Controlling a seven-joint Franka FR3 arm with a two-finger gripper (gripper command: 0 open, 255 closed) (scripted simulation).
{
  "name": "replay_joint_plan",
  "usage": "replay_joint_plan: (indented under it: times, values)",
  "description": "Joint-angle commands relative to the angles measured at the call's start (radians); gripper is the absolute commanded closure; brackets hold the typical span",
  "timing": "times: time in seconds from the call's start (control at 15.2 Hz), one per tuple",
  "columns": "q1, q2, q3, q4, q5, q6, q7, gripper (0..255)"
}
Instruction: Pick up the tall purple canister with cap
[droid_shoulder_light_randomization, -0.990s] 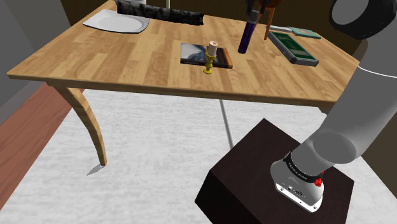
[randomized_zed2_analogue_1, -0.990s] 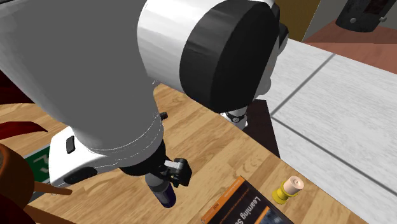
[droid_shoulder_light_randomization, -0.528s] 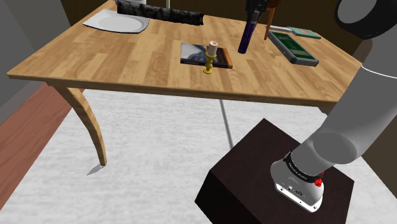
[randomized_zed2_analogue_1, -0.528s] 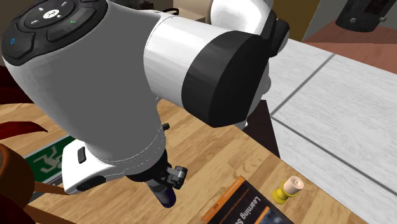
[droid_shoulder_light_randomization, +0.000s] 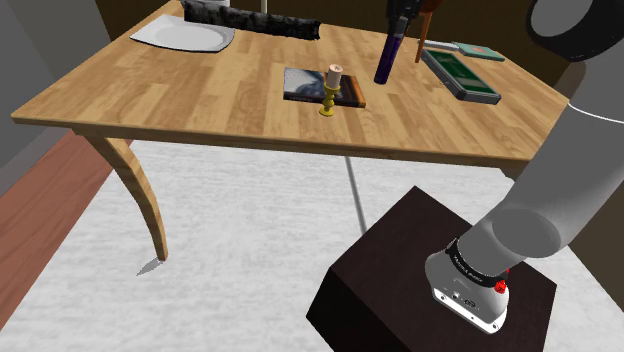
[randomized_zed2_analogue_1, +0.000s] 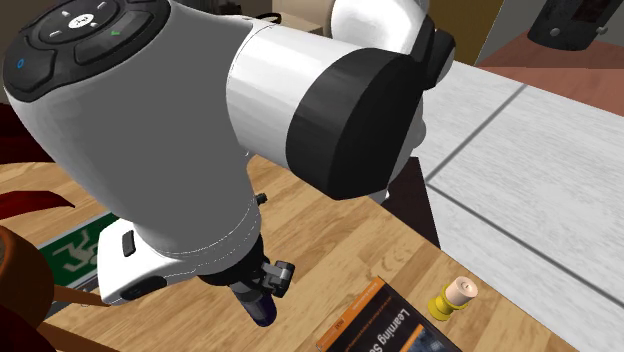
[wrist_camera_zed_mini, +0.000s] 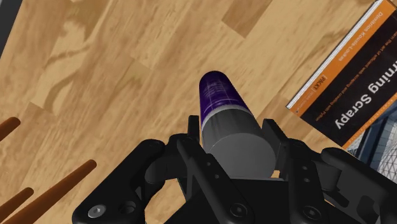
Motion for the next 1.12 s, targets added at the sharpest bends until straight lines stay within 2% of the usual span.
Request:
replay_joint_plan:
  times: [0.0, 0.53, 0.92, 1.06]
  values:
    - [-0.003, 0.008, -0.001, 0.025, 0.002, -0.019, -0.002, 255]
    - [-0.028, 0.077, -0.005, 0.236, 0.027, -0.163, -0.012, 255]
    - [-0.071, 0.177, -0.006, 0.478, 0.063, -0.308, -0.021, 255]
    - [-0.074, 0.180, -0.005, 0.486, 0.064, -0.313, -0.021, 255]
